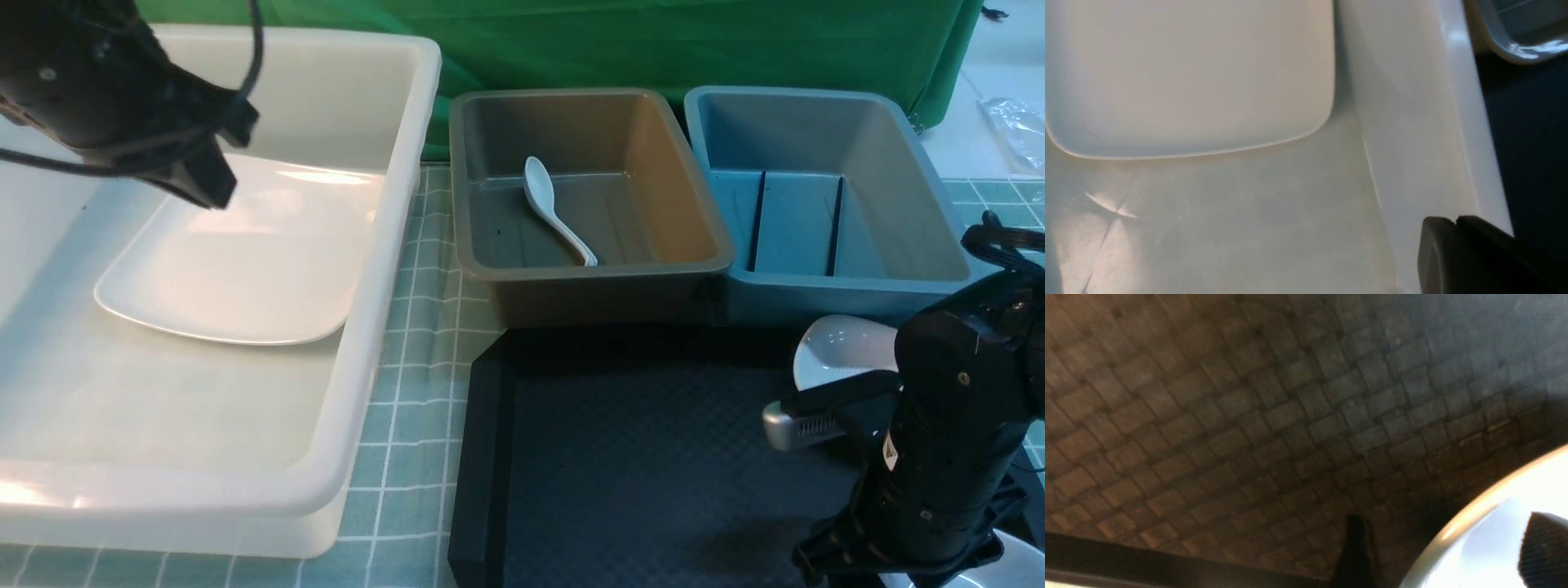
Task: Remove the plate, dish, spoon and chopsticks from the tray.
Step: Use the right arm to grab a small plate from the dinner plate, then use the right arm to put the small plate into the large storage box on the left
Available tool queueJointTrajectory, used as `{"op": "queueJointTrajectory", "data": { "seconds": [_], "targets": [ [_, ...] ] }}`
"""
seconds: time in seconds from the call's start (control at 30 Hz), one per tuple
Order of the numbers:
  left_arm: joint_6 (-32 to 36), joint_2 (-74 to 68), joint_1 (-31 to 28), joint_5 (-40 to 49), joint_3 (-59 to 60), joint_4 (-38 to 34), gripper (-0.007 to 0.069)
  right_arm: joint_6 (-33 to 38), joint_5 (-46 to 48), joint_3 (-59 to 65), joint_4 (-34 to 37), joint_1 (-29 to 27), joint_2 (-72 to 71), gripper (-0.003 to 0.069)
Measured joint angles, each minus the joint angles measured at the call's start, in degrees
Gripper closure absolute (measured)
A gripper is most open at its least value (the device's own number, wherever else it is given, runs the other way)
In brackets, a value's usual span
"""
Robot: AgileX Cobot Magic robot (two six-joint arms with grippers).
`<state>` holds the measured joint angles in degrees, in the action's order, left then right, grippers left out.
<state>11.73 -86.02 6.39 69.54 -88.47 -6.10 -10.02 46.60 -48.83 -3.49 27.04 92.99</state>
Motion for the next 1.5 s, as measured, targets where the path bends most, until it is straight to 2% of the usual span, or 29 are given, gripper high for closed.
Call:
{"op": "queueJointTrajectory", "data": {
  "seconds": [0.17,0.23,0.4,0.47,0.53,0.87,1.03,1.27,1.5],
  "targets": [
    [-2.05,7.79,1.56,-0.11,5.63,0.55,0.0615,0.51,0.59,1.38,0.00,0.00,1.34,0.0421],
    [-2.73,10.55,1.56,-0.11,7.78,1.12,0.0615,2.00,0.07,1.30,0.02,0.00,0.96,0.0452],
    [-5.92,18.22,1.56,-0.72,13.62,2.38,0.0615,6.48,0.60,-1.46,3.98,0.71,-1.87,0.0477],
    [-8.31,22.79,1.56,-1.73,17.33,2.66,0.0615,7.76,1.61,-7.10,5.78,2.89,-4.81,0.0561],
    [-10.64,26.42,1.56,-2.84,20.31,2.66,0.0615,8.30,2.58,-14.15,7.15,4.93,-6.48,0.0592],
    [-21.23,41.29,1.56,-5.85,30.04,4.54,0.0615,14.91,5.26,-50.22,7.97,12.72,-0.16,0.0594],
    [-30.16,47.80,1.56,-8.10,30.73,9.71,0.0615,24.79,-0.66,-70.92,13.75,17.65,12.81,0.0594],
    [-36.18,54.67,1.56,-9.23,30.73,14.83,0.0615,31.10,-4.12,-85.06,18.00,24.17,28.66,0.0594],
    [-37.44,58.52,1.56,-9.18,30.84,17.02,0.0615,36.69,-5.11,-88.04,18.21,29.34,40.00,0.0594]
  ]
}}
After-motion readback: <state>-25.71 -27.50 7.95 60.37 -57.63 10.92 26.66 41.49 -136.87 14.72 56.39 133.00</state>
